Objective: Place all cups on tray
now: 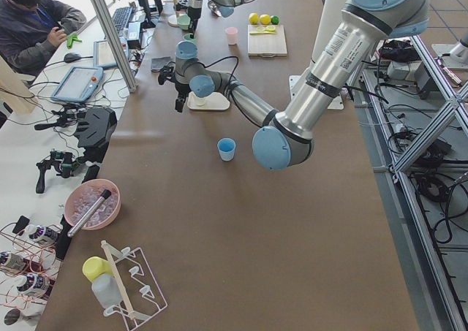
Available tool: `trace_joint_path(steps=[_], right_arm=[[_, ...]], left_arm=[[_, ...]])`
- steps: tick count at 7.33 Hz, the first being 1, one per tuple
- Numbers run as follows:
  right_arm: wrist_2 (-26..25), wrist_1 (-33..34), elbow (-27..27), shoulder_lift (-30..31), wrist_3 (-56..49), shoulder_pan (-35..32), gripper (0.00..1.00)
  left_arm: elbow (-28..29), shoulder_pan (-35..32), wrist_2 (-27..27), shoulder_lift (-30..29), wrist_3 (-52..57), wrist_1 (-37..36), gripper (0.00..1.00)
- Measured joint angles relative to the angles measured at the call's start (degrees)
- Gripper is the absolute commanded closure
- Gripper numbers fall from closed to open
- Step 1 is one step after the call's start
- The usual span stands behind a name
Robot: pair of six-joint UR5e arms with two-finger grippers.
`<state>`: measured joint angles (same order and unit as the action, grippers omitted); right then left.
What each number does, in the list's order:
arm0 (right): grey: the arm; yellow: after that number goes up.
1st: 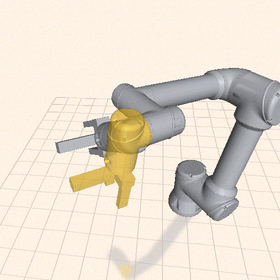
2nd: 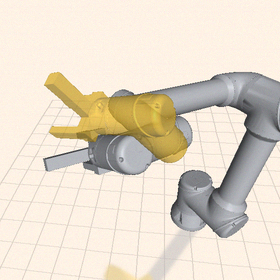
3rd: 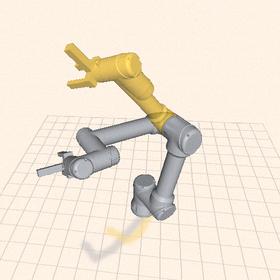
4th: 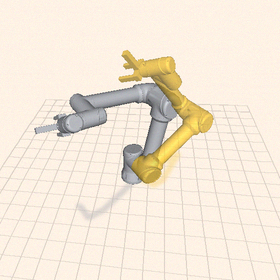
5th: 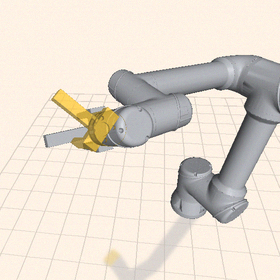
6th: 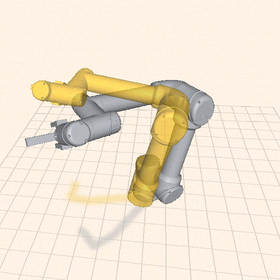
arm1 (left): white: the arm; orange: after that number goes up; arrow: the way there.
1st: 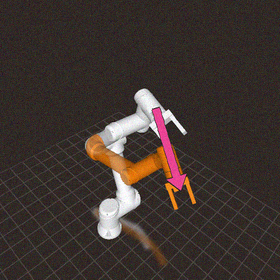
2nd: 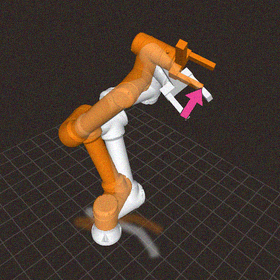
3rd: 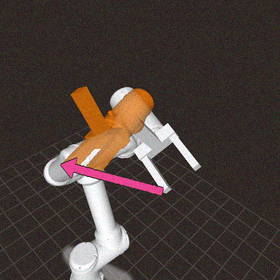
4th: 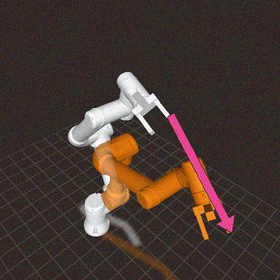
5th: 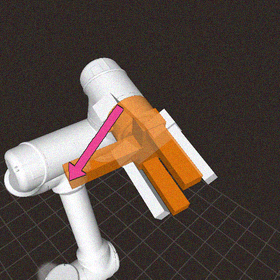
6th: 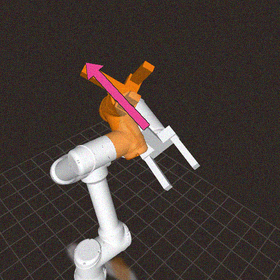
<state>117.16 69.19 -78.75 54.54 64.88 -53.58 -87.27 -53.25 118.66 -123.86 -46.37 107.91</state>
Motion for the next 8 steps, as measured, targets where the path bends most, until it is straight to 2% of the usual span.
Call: trace_joint_path(steps=[3, 4, 5, 6, 8], right_arm=[[-6.5, 6.4, 0.0, -7.5, 10.3, 8.8, 1.0], [-7.6, 6.8, 0.1, -7.9, 11.1, 10.2, 0.64], [-8.0, 6.9, 0.2, -7.9, 11.3, 11.1, 0.17], [-8.2, 6.9, 0.2, -7.9, 11.2, 11.5, 0.0], [-8.2, 6.9, -0.4, -7.9, 10.1, 11.2, 0.0]], left_arm=[[0.0, -0.1, 0.0, 0.2, 0.4, 0.1, 0.02], [0.0, -0.1, 0.0, 0.2, 0.4, 0.1, 0.02], [0.0, -0.1, -0.1, 0.2, 0.4, 0.1, 0.02], [0.1, -0.1, -0.1, 0.2, 0.4, 0.1, 0.02], [0.1, -0.3, -0.1, 0.2, 0.4, 0.1, 0.02]])
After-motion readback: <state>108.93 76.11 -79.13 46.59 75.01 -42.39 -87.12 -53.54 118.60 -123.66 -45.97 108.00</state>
